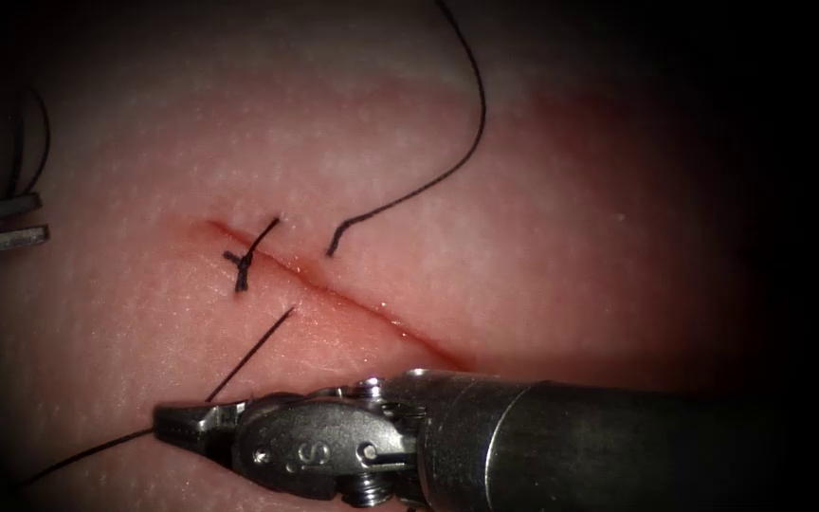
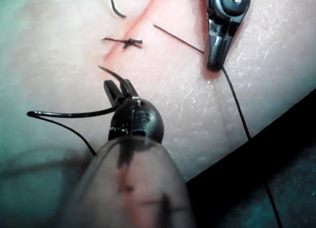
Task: Wound Closure
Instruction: Pull the string through the cut with the right gripper
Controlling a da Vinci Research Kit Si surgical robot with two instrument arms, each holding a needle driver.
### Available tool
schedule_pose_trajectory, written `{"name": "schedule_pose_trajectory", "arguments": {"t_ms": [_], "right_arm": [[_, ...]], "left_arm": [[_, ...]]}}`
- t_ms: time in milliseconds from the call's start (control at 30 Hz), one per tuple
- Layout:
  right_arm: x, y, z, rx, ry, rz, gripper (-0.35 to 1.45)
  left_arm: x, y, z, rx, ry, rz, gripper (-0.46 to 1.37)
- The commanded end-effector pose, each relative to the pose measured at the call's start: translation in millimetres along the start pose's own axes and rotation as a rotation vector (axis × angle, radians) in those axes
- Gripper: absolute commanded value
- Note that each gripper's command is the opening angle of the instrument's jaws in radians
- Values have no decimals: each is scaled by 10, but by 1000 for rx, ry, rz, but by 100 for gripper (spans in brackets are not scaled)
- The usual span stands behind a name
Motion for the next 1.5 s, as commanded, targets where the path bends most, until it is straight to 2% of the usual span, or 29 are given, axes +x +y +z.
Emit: {"name": "schedule_pose_trajectory", "arguments": {"t_ms": [33,600,967,1500], "right_arm": [[1,-2,1,10,0,-6,-35],[55,-41,31,130,129,11,-35],[71,-51,36,144,144,1,-35],[80,-62,41,157,154,15,-35]], "left_arm": [[0,0,0,-7,0,0,-35],[0,0,0,-7,0,0,-35],[0,0,0,-7,0,0,-35],[-1,0,-1,-9,-2,1,-35]]}}
